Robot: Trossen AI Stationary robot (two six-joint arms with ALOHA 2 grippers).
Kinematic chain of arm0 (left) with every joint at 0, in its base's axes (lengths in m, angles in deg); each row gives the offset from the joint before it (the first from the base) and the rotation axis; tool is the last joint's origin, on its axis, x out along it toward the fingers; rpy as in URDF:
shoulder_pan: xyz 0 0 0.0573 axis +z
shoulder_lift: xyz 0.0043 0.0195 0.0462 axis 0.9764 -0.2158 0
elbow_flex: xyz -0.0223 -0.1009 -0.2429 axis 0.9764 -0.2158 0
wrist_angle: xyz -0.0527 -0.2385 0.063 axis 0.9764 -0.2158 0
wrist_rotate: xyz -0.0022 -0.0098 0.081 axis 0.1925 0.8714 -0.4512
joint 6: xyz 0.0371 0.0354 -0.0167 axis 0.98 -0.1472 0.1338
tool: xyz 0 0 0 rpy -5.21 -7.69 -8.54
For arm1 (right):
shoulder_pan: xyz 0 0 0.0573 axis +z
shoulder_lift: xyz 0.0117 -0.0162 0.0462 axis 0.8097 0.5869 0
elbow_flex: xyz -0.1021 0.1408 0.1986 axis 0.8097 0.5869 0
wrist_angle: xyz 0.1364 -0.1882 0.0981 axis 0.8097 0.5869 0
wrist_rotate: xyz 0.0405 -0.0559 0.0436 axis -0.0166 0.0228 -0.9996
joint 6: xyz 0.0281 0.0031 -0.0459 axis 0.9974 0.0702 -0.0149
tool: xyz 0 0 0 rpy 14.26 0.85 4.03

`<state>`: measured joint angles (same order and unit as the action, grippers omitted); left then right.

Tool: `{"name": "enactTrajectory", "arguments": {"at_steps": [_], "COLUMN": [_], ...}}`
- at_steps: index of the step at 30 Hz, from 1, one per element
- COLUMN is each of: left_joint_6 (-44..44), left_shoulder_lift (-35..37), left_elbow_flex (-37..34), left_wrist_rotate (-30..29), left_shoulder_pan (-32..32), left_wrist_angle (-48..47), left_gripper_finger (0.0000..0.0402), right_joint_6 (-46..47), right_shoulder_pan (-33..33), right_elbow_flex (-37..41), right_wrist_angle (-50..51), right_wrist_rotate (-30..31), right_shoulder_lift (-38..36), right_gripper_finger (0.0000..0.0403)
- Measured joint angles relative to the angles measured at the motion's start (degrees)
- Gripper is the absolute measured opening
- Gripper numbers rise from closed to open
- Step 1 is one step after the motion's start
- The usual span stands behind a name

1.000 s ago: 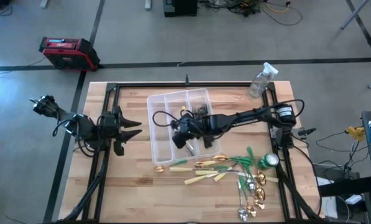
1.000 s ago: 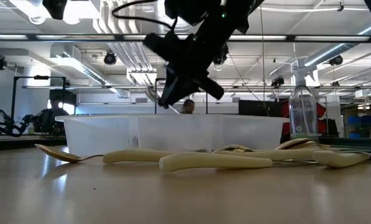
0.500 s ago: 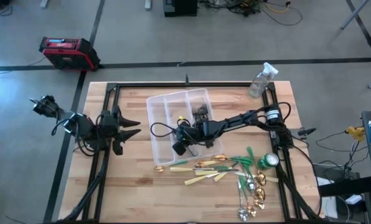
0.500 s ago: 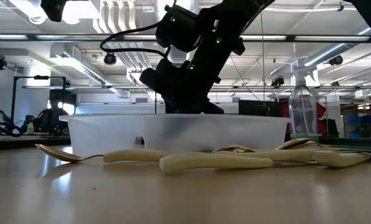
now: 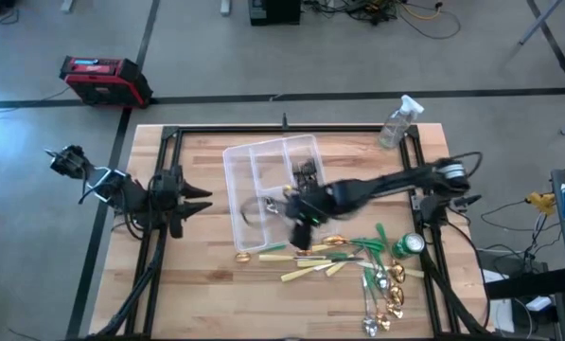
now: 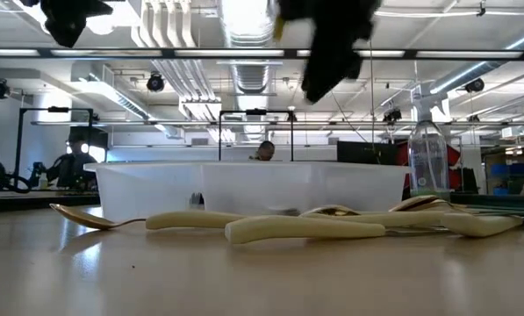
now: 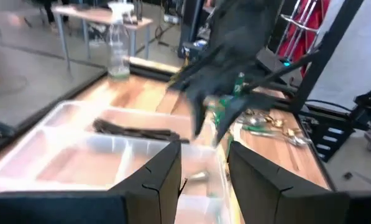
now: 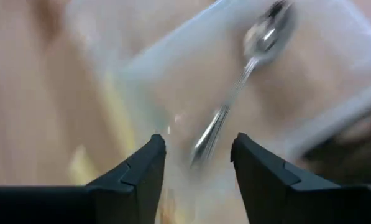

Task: Sort silverware
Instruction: Put the silver spoon into the transparent silverware tray

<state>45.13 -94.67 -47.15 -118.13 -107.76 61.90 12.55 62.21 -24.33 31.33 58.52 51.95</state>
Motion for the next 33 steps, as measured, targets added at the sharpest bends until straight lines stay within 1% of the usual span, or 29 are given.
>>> {"name": "enactTrajectory", "arguments": {"at_steps": [3,5,8,10,12,15,17,18,22,24,28,33], "left_joint_6": [-3.27,-3.91,-3.51,-3.18,-3.02,-2.06,-1.5,-1.29,0.36,1.06,3.45,4.51], "left_shoulder_lift": [-0.14,-0.63,-2.11,-3.44,-4.7,-6.5,-7.78,-8.42,-10.49,-11.09,-11.43,-11.37], "left_elbow_flex": [-0.25,-1.22,-2.21,-2.21,-2.17,-2.1,-2.1,-2.1,-2.1,-2.1,-2.1,-2.1], "left_wrist_rotate": [0.05,0.01,-0.3,-1.67,-2.8,-3.66,-4.08,-4.57,-4.82,-4.81,-4.89,-4.9], "left_shoulder_pan": [-0.01,-0.02,0.09,0.11,0.13,0.12,0.13,0.13,0.17,0.22,0.41,0.44], "left_wrist_angle": [-1.05,-0.92,-0.46,-0.16,0.57,2.01,3.29,3.93,6.54,7.46,9.93,10.92], "left_gripper_finger": [0.0119,0.0119,0.0119,0.0119,0.0119,0.0119,0.0119,0.0119,0.0119,0.0119,0.0119,0.0119], "right_joint_6": [-4.12,-3.71,-0.29,3.53,6.43,6.14,3.08,1.41,-3.53,-5.73,-15.36,-25.98], "right_shoulder_pan": [8.13,14.39,23.57,28.72,33.01,37.53,39.93,40.86,41.83,41.68,42.14,43.19], "right_elbow_flex": [0.26,1.11,2.7,3.31,3.73,3.8,3.8,3.8,3.71,3.43,3.41,3.52], "right_wrist_angle": [7.46,9.79,9.46,9.47,9.4,8.8,8.49,8.52,9.59,9.6,10.49,11.5], "right_wrist_rotate": [3.91,7.11,10.4,12.64,13.09,13.08,12.37,11.06,2.85,0.27,-0.95,-1.11], "right_shoulder_lift": [-4.75,-6.5,-7.41,-6.63,-4.81,-0.74,2.04,3.44,7.03,7.68,8.23,9.91], "right_gripper_finger": [0.0174,0.0171,0.0162,0.0153,0.0145,0.0132,0.0125,0.0121,0.011,0.0105,0.0101,0.0118]}}
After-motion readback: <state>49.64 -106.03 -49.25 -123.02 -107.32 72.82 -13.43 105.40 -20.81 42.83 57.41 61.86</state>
